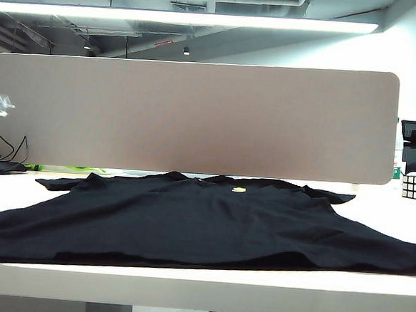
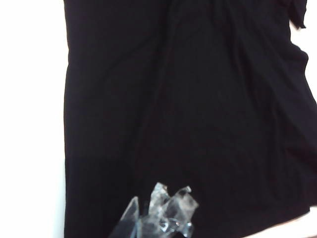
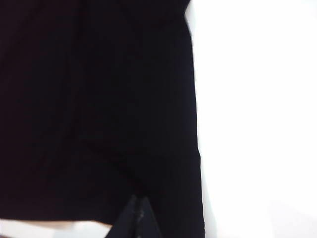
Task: Fold the bottom side of the T-shirt horizontally towards the center, about one-third of the way, then fold the sleeve back towards the center, creating a straight line along the edge of the T-shirt, and finally fold the bottom of the T-shirt up towards the top, creating a neat rectangle.
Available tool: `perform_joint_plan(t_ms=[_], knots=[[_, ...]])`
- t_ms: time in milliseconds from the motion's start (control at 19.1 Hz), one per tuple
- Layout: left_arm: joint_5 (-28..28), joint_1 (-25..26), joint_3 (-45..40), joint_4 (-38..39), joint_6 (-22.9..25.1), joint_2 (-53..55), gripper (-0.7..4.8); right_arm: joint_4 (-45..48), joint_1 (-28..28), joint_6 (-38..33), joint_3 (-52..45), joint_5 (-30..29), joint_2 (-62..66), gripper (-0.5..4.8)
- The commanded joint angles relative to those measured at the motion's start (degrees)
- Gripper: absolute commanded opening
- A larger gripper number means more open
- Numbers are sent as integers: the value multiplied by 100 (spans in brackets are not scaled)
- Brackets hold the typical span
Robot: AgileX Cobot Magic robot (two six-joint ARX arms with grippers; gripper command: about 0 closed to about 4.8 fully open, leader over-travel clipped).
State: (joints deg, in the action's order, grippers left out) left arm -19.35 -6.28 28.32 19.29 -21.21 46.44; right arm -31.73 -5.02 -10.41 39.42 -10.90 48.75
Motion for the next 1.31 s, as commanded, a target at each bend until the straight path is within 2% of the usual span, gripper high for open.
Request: perform_joint_plan(t_ms=[52, 157, 314, 523, 575, 627, 680, 732, 941, 1098, 1150, 1307], knots=[[-789, 385, 125, -17, 181, 457, -5, -389, 205, 212, 295, -573, 608, -9], [-1255, 743, 138, -37, 219, 734, 9, -407, 348, 286, 363, -791, 918, -8], [-1895, 1237, 138, -4, 308, 1134, 58, -415, 610, 339, 376, -1137, 1344, -6], [-2430, 1757, 138, 79, 330, 1620, 62, -448, 1027, 468, 372, -1523, 1786, 5], [-2511, 1847, 138, 136, 350, 1725, 62, -446, 1121, 472, 372, -1620, 1893, 25], [-2544, 1893, 138, 216, 448, 1884, 63, -444, 1311, 483, 372, -1696, 2063, 87], [-2531, 1893, 138, 282, 531, 1941, 63, -444, 1425, 494, 372, -1742, 2162, 123], [-2520, 1893, 138, 348, 614, 2022, 79, -442, 1484, 487, 367, -1814, 2236, 138], [-2317, 1884, 138, 697, 717, 2138, 190, -380, 1633, 487, 367, -1904, 2529, 149], [-2000, 1851, 138, 984, 922, 2138, 192, -343, 1674, 485, 367, -1910, 2745, 153], [-1875, 1843, 140, 1051, 929, 2138, 192, -247, 1674, 459, 367, -1917, 2848, 190], [-1845, 1746, 140, 1161, 942, 2138, 192, -138, 1674, 417, 367, -1902, 3001, 212]])
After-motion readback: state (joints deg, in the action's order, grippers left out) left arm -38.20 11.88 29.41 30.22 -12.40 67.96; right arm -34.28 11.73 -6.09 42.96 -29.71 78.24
